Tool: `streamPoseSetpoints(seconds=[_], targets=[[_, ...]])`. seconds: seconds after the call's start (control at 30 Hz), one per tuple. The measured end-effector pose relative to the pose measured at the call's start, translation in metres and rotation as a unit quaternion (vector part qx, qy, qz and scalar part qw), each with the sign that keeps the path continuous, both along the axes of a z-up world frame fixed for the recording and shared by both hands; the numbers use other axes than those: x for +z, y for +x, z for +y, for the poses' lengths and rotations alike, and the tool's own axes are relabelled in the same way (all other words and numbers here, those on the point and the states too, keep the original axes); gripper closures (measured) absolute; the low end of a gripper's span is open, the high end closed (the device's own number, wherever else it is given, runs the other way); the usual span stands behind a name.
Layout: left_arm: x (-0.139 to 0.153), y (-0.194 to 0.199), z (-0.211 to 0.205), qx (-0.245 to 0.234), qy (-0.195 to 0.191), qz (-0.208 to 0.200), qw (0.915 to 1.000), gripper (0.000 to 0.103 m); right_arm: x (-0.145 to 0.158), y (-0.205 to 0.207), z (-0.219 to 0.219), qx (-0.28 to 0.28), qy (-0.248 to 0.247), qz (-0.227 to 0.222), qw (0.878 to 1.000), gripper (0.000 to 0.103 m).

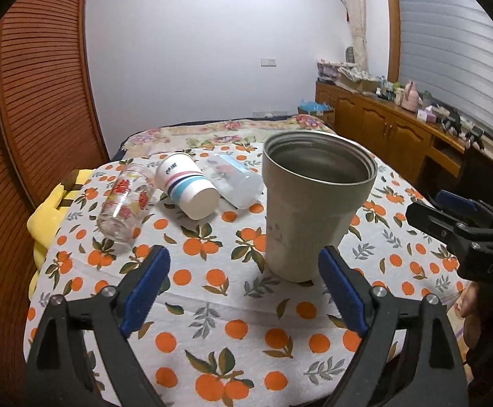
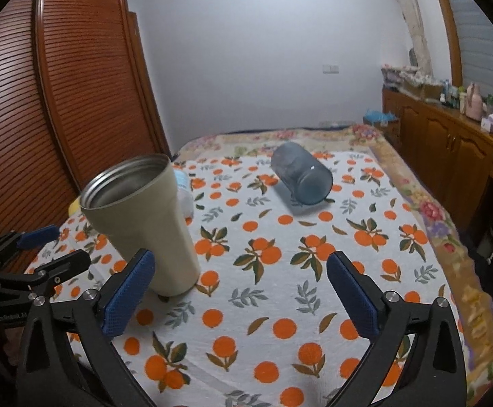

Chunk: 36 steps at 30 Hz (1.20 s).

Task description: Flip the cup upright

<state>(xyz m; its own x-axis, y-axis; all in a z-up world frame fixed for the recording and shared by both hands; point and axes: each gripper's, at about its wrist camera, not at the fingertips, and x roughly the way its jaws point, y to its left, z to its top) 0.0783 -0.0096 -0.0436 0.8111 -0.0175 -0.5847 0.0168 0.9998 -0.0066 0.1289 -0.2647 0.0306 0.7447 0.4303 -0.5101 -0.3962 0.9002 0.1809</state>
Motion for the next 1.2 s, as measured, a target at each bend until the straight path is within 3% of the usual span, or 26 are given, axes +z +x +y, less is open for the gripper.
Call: streamPoseSetpoints(seconds=[0.53,1.2], targets=[[0.01,-0.022,0.013,0.031,0.003,-0.034,0.9989,0.01,0.002,-0.022,0.0,-0.024,0.001,-0.032,0.999,0.0],[0.013,-0.027,0.016,0.034,0.002,-0.035,0.9988,0.01,0.005,-0.027,0.002,-0.027,-0.005,-0.039,0.999,0.0]])
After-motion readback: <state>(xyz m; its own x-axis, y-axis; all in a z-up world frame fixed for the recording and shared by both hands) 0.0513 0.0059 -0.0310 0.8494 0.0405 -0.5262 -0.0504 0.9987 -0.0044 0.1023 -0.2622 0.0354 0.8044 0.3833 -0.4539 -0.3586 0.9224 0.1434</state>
